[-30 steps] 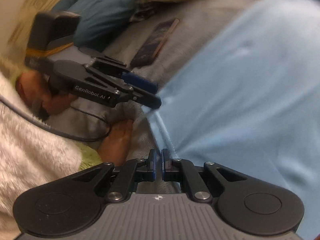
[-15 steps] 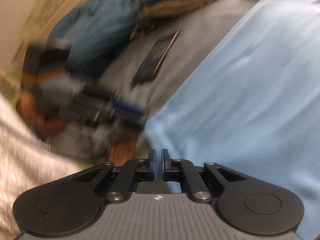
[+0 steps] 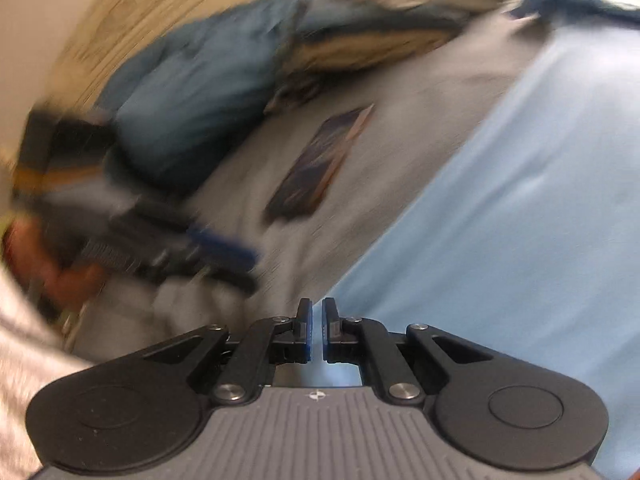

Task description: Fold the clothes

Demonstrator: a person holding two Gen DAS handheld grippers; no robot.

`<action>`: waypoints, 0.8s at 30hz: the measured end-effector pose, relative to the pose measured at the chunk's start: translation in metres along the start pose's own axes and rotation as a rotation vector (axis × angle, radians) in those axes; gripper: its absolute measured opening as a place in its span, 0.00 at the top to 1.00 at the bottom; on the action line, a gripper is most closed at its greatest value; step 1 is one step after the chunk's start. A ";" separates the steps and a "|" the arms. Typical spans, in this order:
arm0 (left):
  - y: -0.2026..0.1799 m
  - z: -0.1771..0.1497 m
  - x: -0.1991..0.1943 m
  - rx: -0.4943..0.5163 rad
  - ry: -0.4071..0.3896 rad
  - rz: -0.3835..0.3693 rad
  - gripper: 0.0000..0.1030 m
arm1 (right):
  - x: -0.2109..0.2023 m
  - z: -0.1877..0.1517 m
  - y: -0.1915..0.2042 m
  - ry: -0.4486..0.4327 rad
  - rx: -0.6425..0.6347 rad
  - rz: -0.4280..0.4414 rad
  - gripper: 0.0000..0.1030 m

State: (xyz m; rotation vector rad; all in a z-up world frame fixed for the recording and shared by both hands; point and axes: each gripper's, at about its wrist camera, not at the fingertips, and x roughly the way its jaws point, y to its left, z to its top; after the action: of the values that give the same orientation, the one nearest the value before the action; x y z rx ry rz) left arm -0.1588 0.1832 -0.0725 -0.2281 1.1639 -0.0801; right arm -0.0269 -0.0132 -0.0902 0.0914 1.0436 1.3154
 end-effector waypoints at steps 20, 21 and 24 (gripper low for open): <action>-0.036 0.010 0.041 0.120 0.022 -0.080 0.66 | -0.228 -0.096 -0.079 -0.410 0.509 -0.308 0.95; -0.038 0.008 0.043 0.133 0.027 -0.070 0.66 | -0.238 -0.111 -0.080 -0.402 0.539 -0.366 0.95; -0.042 0.006 0.045 0.160 0.031 -0.046 0.66 | -0.267 -0.151 -0.081 -0.400 0.633 -0.485 0.95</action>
State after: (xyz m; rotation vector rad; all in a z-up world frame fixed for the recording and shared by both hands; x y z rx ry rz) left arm -0.1329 0.1351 -0.1018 -0.1126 1.1767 -0.2169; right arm -0.0388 -0.3296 -0.0723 0.5220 1.0155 0.4693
